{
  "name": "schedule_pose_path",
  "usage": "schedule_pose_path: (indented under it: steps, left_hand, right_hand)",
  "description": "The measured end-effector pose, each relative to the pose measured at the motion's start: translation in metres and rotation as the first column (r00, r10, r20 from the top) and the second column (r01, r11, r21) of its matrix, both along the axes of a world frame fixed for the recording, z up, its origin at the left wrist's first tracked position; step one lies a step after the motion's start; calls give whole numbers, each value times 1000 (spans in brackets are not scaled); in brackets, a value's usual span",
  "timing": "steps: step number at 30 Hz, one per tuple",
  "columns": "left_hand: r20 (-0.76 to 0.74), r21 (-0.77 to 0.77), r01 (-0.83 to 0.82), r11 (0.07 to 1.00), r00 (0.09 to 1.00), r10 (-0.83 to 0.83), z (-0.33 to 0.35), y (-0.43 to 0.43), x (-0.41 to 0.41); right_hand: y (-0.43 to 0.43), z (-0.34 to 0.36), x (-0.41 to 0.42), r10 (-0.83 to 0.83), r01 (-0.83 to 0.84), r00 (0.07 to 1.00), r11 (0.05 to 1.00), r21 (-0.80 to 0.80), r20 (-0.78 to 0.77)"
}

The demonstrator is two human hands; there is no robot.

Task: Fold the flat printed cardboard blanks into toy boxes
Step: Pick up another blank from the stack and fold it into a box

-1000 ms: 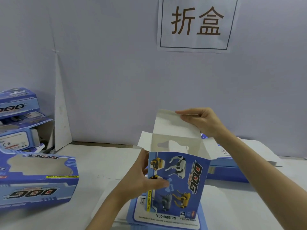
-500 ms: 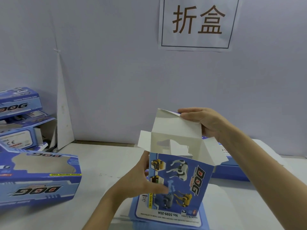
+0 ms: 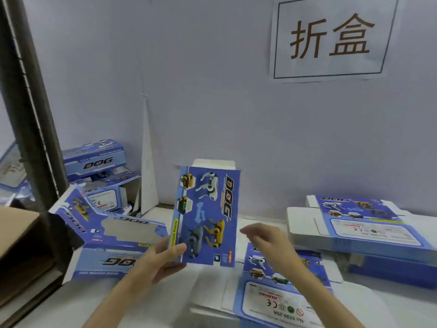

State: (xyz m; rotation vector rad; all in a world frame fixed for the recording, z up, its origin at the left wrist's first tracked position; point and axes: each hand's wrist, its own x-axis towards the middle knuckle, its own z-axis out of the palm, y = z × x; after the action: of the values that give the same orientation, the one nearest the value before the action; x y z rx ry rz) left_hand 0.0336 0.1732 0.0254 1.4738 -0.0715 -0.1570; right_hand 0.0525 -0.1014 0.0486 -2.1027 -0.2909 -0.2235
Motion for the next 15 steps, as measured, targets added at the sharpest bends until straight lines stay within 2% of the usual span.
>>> schedule_pose_path:
  steps: [1, 2, 5, 8, 10, 11, 12, 13, 14, 15]
  left_hand:
    - [-57, -13, -34, 999, 998, 34, 3, 9, -3]
    - [-105, -12, -66, 998, 992, 65, 7, 17, -6]
    - [-229, -8, -144, 990, 964, 138, 29, 42, -12]
    - [-262, -31, -129, 991, 958, 116, 82, 66, -5]
    - [-204, -115, -190, 975, 965, 164, 128, 86, 14]
    - [-147, -175, -256, 951, 962, 232, 151, 94, 26]
    - [-63, -235, -408, 882, 912, 405, 175, 101, 37]
    - [71, -307, -443, 842, 872, 485, 192, 102, 45]
    - [140, -363, -452, 815, 838, 527, 201, 102, 57]
    - [163, -313, -436, 844, 850, 500, 198, 100, 62]
  right_hand:
    - [15, -13, -1, 91, -90, 996, 977, -194, -3]
    - [27, -23, -4, 151, -154, 988, 935, -320, -35]
    - [46, -46, -7, 198, -179, 980, 819, -545, -26]
    - [48, -52, -3, 195, -162, 981, 842, -515, 11]
    - [47, -53, 1, 196, -153, 980, 852, -501, 34]
    - [47, -54, 3, 194, -147, 980, 853, -500, 44]
    - [47, -55, 5, 199, -150, 979, 850, -505, 44]
    - [47, -55, 6, 202, -151, 978, 848, -509, 47]
    - [48, -56, 7, 202, -151, 979, 844, -514, 43]
    - [49, -56, 8, 200, -153, 979, 841, -519, 36]
